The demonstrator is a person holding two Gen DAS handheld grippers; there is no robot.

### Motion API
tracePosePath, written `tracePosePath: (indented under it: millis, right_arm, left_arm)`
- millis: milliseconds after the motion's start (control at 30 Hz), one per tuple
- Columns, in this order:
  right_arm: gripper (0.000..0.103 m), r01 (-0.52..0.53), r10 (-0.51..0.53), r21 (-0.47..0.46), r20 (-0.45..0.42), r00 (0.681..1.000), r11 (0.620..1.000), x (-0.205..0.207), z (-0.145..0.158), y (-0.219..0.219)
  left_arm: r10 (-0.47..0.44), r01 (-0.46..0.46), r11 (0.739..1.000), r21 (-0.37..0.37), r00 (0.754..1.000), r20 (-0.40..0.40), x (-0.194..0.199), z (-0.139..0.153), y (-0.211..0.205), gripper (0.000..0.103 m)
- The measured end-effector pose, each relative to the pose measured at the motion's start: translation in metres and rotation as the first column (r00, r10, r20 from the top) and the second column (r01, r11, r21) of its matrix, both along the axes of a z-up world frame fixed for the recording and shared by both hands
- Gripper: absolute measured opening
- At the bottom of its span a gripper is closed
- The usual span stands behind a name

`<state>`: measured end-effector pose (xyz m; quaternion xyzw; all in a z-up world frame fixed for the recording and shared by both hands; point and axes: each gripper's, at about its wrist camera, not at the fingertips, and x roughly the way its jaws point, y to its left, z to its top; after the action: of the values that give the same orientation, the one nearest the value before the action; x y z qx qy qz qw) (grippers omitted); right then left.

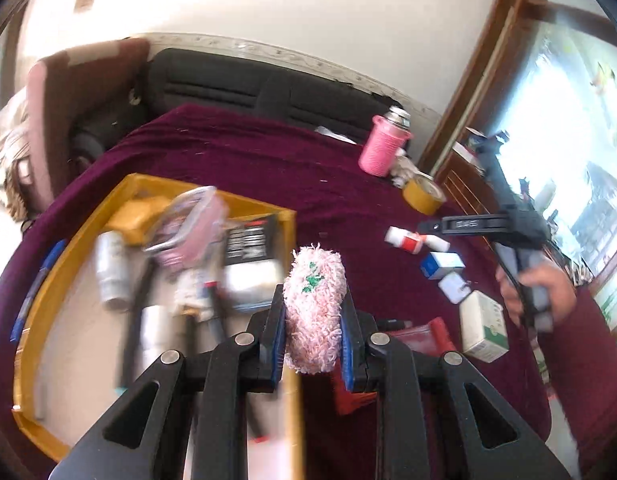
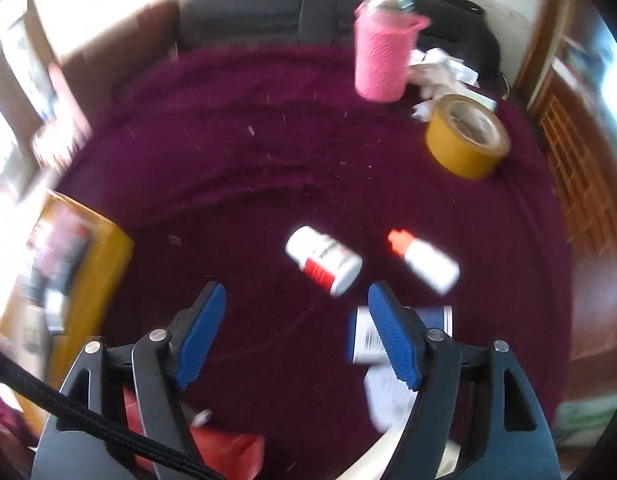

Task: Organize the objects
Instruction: 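Carry the pink toy toward the tray while the right grasps the white pill bottle, then release the pink toy and the pill bottle into the tray with both grippers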

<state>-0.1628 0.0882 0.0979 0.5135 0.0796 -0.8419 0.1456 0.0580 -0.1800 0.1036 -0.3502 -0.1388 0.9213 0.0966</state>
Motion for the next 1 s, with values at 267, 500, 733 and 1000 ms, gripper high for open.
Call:
tracePosePath:
  millis: [267,500,733,1000]
  right_arm:
    - [0.07,0.018,-0.025,0.077,0.095,0.995,0.997,-0.052,-0.049,-0.009]
    - [0.035,0.031,-0.041,0.086,0.118,0.992,0.996,-0.047,-0.065,-0.008]
    - [0.032,0.12,-0.116,-0.018,0.153,0.981,0.993,-0.025,-0.058,0.012]
    - [0.032,0.121,-0.051,-0.388,0.185,0.981,0.914,0.044,-0.019,0.022]
  left_arm:
    - [0.091,-0.09,0.995,-0.035,0.995,0.03,0.005,-0.025,-0.051,0.019]
    - [0.105,-0.105,0.994,-0.008,0.991,0.085,-0.007,-0.044,-0.059,0.019]
    - [0.106,-0.104,0.994,-0.021,0.989,0.102,-0.008,-0.043,-0.056,0.019]
    - [0.145,-0.143,0.989,-0.045,0.988,0.06,0.018,-0.027,-0.069,0.019]
